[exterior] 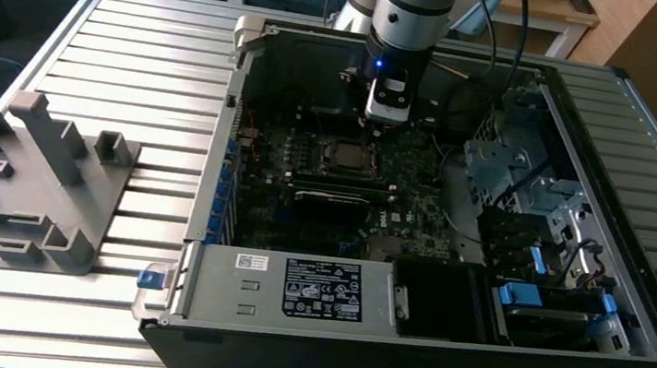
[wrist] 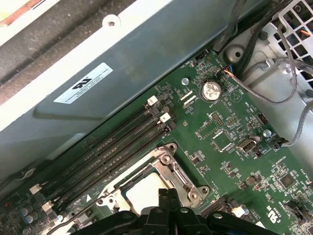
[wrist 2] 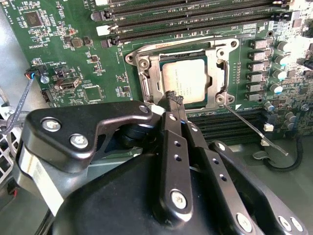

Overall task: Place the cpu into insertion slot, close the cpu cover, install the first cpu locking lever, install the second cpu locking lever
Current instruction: 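Close the cpu cover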

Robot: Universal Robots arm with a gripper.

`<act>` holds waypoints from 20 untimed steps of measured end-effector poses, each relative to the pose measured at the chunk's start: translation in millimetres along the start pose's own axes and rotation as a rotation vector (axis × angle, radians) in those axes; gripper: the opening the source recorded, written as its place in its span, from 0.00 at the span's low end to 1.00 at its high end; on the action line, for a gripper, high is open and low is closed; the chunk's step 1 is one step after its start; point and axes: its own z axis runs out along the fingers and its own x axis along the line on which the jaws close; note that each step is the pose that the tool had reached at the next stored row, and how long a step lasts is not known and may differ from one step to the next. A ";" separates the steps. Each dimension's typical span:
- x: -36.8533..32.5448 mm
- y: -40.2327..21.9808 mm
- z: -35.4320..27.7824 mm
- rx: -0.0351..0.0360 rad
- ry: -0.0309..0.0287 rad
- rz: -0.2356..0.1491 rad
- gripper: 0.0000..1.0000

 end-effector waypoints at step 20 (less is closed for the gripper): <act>0.0 0.0 0.0 0.0006 0.0007 -0.033 0.11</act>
